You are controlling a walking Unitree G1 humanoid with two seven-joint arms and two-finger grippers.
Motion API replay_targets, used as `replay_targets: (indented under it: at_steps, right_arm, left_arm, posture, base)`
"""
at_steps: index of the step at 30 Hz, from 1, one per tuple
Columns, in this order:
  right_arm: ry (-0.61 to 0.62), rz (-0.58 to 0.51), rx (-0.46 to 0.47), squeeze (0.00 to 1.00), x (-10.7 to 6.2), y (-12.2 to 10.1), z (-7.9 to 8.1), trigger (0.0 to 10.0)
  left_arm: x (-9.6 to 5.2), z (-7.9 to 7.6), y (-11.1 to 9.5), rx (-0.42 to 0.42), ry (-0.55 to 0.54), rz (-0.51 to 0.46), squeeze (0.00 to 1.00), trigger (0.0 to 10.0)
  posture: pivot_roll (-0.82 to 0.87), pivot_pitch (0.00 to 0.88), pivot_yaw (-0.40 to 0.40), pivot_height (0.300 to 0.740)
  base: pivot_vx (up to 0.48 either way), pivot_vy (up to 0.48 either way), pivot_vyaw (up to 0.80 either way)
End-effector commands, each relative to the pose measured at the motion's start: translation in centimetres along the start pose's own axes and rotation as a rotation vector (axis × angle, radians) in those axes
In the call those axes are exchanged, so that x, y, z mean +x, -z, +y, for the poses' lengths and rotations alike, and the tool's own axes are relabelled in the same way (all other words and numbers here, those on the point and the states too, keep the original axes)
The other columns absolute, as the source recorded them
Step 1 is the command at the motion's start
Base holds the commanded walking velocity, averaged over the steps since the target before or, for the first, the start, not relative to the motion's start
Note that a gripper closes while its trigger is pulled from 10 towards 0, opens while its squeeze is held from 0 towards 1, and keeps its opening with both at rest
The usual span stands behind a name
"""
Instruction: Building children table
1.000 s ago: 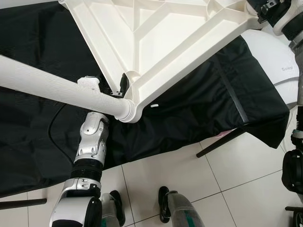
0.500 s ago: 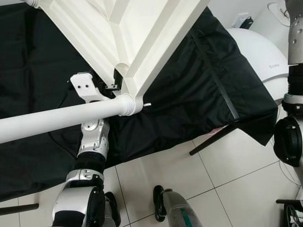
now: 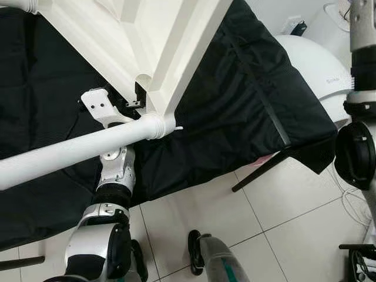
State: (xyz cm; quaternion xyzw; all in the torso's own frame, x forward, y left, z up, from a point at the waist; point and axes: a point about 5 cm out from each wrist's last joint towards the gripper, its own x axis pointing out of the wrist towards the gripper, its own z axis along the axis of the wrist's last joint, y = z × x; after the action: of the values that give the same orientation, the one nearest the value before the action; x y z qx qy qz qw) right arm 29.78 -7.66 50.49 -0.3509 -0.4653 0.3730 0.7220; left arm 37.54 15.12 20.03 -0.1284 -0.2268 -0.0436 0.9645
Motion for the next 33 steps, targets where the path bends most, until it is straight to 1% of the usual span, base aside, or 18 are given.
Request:
replay_targets:
  at_steps: [1, 6, 7, 11, 14, 19, 20, 24, 26, 27, 29, 30, 31, 33]
  right_arm:
    - [-0.28, -0.355, 0.125, 0.0, 5.0, -5.2, 4.6, 10.0]
    - [-0.322, -0.365, 0.115, 0.0, 5.3, -5.3, 4.9, 10.0]
    - [-0.342, -0.375, 0.107, 1.0, 5.5, -5.4, 5.1, 10.0]
    - [-0.376, -0.38, 0.099, 1.0, 5.6, -5.4, 5.3, 10.0]
    - [-0.406, -0.38, 0.079, 1.0, 5.6, -5.3, 5.5, 10.0]
    - [-0.425, -0.371, 0.067, 1.0, 5.6, -5.1, 5.6, 10.0]
    - [-0.434, -0.364, 0.065, 0.0, 5.5, -5.0, 5.7, 10.0]
    - [-0.443, -0.35, 0.073, 0.0, 5.3, -4.7, 5.8, 10.0]
    - [-0.423, -0.338, 0.11, 0.0, 4.5, -4.3, 5.5, 10.0]
    - [-0.423, -0.338, 0.11, 0.0, 4.5, -4.3, 5.5, 10.0]
    - [-0.377, -0.322, 0.148, 0.0, 3.4, -3.8, 4.9, 10.0]
    - [-0.377, -0.322, 0.148, 0.0, 3.4, -3.8, 4.9, 10.0]
    - [-0.341, -0.311, 0.168, 0.0, 2.6, -3.6, 4.5, 10.0]
    - [-0.332, -0.309, 0.172, 0.0, 2.4, -3.5, 4.4, 10.0]
  left_arm:
    - [0.1, -5.1, 2.8, -0.013, 0.152, 0.172, 0.0, 10.0]
    - [0.3, -5.1, 2.7, -0.035, 0.139, 0.166, 0.0, 10.0]
    - [0.4, -5.1, 2.7, -0.041, 0.132, 0.163, 0.0, 10.0]
    - [0.5, -5.0, 2.8, -0.062, 0.117, 0.163, 0.0, 10.0]
    - [0.5, -5.1, 2.9, -0.083, 0.107, 0.166, 0.0, 10.0]
    - [0.7, -5.2, 2.8, -0.088, 0.105, 0.164, 0.0, 10.0]
    - [0.7, -5.3, 2.8, -0.09, 0.105, 0.163, 0.0, 10.0]
    - [0.9, -5.3, 2.8, -0.09, 0.108, 0.165, 0.0, 10.0]
    - [1.0, -5.2, 2.8, -0.088, 0.106, 0.173, 0.0, 10.0]
    - [1.0, -5.2, 2.8, -0.088, 0.106, 0.173, 0.0, 10.0]
    - [1.1, -5.1, 2.7, -0.085, 0.108, 0.18, 0.0, 10.0]
    - [1.1, -5.1, 2.7, -0.085, 0.108, 0.18, 0.0, 10.0]
    - [1.3, -5.0, 2.7, -0.082, 0.111, 0.182, 0.0, 10.0]
    - [1.3, -4.9, 2.7, -0.083, 0.112, 0.183, 0.0, 10.0]
  posture:
    - [-0.28, 0.2, -0.128, 0.74]
    - [-0.27, 0.2, -0.131, 0.74]
    - [-0.27, 0.201, -0.134, 0.74]
    - [-0.28, 0.199, -0.136, 0.74]
    - [-0.28, 0.194, -0.136, 0.74]
    - [-0.28, 0.191, -0.133, 0.74]
    - [-0.28, 0.191, -0.133, 0.74]
    - [-0.28, 0.192, -0.124, 0.74]
    - [-0.27, 0.197, -0.118, 0.74]
    - [-0.27, 0.197, -0.118, 0.74]
    - [-0.28, 0.198, -0.111, 0.74]
    - [-0.28, 0.198, -0.111, 0.74]
    - [-0.28, 0.199, -0.105, 0.74]
    - [-0.28, 0.199, -0.105, 0.74]
  base:
    - [0.0, 0.0, 0.0]
    - [0.0, 0.0, 0.0]
    - [0.0, 0.0, 0.0]
    - [0.0, 0.0, 0.0]
    - [0.0, 0.0, 0.0]
    - [0.0, 0.0, 0.0]
    - [0.0, 0.0, 0.0]
    - [0.0, 0.0, 0.0]
    - [0.0, 0.0, 0.0]
    - [0.0, 0.0, 0.0]
    - [0.0, 0.0, 0.0]
    - [0.0, 0.0, 0.0]
    - [0.0, 0.0, 0.0]
    - [0.0, 0.0, 0.0]
